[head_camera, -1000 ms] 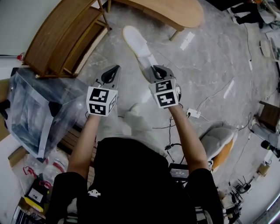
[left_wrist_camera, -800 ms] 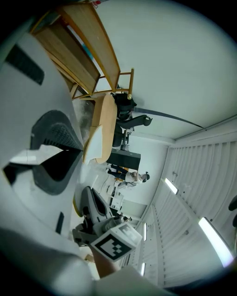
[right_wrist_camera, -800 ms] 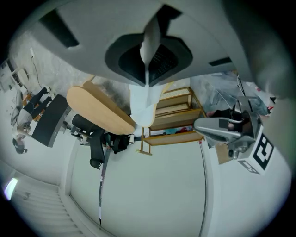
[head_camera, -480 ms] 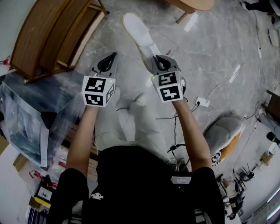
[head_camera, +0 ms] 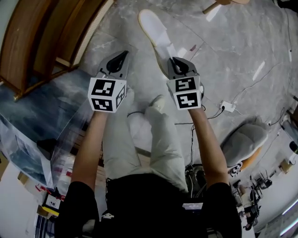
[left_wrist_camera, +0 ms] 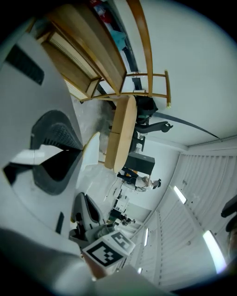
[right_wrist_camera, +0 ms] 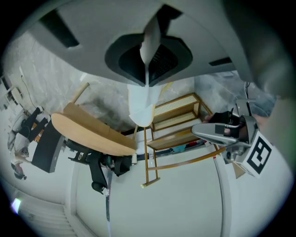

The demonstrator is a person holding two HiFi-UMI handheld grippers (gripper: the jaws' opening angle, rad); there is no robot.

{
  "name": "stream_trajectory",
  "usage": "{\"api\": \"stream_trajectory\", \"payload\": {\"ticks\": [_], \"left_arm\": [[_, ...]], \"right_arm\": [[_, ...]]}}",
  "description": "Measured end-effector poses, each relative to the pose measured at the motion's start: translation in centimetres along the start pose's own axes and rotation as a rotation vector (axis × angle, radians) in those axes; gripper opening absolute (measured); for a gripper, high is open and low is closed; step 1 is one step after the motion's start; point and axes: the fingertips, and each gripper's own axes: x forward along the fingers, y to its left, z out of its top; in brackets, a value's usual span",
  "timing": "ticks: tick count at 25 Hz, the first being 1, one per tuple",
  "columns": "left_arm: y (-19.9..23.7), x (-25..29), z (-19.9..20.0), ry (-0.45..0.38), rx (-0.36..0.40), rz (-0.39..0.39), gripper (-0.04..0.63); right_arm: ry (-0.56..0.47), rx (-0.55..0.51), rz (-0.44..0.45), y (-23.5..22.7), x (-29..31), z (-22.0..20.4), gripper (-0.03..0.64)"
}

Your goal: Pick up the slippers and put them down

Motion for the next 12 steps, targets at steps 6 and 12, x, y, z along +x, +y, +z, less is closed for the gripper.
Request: {"api": "stream_trajectory", "payload": {"ticks": [6, 12], "left_arm": [[2.0, 4.6, -5.3, 0.046, -0.005, -0.031, 0.005], [3.6, 9.8, -10.2, 0.105, 0.029, -0.054, 0.005]], "right_arm": [[0.039, 0.024, 0.017, 0.6, 6.4, -3.9, 0.012], [0.046, 0.038, 0.021, -0.3, 12.5, -6.7, 0.012]]}}
